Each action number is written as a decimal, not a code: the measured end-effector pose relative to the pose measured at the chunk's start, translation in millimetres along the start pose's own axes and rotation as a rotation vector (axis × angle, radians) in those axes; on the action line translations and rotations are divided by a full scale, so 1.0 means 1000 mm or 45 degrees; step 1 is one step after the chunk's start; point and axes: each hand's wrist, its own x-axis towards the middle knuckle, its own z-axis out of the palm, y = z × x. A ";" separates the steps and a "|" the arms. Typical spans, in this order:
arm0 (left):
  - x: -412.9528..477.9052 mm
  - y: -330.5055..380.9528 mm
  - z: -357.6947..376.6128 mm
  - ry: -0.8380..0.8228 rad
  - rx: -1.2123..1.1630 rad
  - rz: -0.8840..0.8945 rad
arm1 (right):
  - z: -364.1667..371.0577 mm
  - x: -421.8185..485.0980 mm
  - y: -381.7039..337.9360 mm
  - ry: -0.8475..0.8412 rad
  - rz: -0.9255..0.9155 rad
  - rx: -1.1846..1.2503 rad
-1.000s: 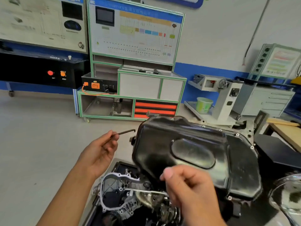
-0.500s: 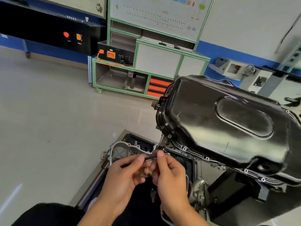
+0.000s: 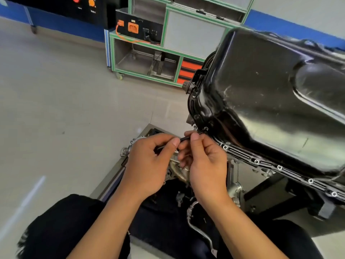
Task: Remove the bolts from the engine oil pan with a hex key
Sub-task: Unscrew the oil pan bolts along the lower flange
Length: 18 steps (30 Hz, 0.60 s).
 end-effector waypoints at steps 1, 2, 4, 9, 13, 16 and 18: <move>0.001 0.000 0.001 0.014 -0.007 0.013 | 0.000 0.001 0.000 -0.002 0.000 -0.006; 0.002 0.000 0.001 0.023 -0.009 0.024 | 0.000 0.002 0.000 0.003 -0.004 -0.009; 0.004 -0.001 0.003 0.030 -0.006 0.034 | 0.001 0.004 -0.001 0.019 -0.013 -0.012; 0.007 -0.002 0.008 0.042 0.002 0.061 | 0.001 0.005 -0.001 0.035 -0.013 -0.009; 0.008 -0.005 0.010 0.036 0.025 0.072 | 0.001 0.006 0.001 0.061 -0.007 0.008; 0.009 -0.005 0.010 0.028 0.056 0.059 | 0.002 0.005 0.003 0.074 0.011 0.031; 0.012 -0.004 0.007 -0.004 0.070 0.067 | 0.005 0.005 0.004 0.082 0.025 0.055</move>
